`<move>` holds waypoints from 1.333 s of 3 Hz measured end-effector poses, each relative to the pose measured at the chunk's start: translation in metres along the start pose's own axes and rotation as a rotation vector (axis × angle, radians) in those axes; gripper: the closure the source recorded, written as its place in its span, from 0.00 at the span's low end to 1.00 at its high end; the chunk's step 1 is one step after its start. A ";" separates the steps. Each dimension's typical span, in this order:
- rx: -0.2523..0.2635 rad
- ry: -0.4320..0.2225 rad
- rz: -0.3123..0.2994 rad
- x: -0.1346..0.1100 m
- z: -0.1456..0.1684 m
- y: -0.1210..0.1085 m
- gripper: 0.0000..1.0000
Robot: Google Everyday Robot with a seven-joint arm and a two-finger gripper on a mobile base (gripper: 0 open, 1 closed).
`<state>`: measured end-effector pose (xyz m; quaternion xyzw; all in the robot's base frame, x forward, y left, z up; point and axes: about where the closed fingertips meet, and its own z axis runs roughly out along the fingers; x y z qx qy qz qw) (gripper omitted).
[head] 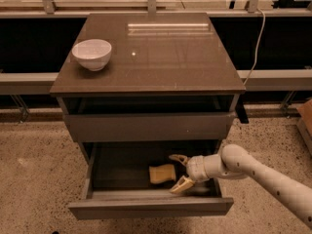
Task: Place sponge into middle drawer
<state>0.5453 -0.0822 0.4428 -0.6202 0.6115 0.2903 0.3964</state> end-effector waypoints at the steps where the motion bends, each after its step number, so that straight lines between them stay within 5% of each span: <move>1: 0.000 0.000 0.000 0.000 0.000 0.000 0.00; 2: -0.028 -0.036 -0.014 -0.037 -0.005 0.004 0.17; 3: -0.017 -0.107 -0.045 -0.073 -0.029 0.015 0.06; 4: 0.010 -0.137 -0.057 -0.082 -0.049 0.021 0.00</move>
Offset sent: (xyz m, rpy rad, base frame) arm -0.0182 0.0345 0.0871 0.0762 -0.0043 0.0827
